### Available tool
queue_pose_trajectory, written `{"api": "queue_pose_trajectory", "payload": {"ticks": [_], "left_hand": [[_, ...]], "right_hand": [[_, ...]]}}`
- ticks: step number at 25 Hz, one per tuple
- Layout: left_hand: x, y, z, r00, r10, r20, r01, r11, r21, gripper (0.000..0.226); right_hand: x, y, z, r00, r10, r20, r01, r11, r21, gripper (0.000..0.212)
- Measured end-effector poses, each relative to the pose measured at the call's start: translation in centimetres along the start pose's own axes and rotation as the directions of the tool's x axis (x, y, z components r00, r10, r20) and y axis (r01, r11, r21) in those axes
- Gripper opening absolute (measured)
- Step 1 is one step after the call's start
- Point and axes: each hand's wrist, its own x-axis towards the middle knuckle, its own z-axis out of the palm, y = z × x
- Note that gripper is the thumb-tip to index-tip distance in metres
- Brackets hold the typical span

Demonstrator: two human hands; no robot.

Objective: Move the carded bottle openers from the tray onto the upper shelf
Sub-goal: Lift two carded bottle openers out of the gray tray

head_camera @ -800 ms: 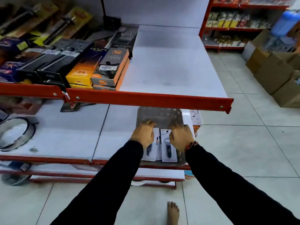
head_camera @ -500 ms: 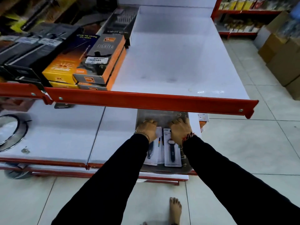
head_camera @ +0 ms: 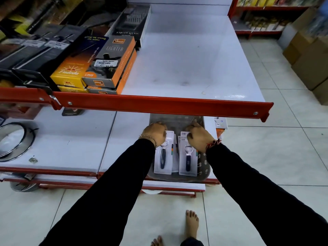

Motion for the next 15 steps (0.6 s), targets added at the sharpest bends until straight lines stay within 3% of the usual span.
{"api": "queue_pose_trajectory", "payload": {"ticks": [5, 15], "left_hand": [[-3.8, 0.3, -2.5, 0.999, 0.035, 0.016, -0.035, 0.999, -0.033, 0.034], [-14.4, 0.9, -11.7, 0.945, 0.092, -0.315, -0.111, 0.993, -0.042, 0.028]], "right_hand": [[-3.2, -2.0, -2.2, 0.998, -0.062, -0.003, 0.062, 0.997, 0.050, 0.039], [-12.5, -7.6, -10.0, 0.927, -0.216, -0.305, 0.209, 0.976, -0.056, 0.039]]}}
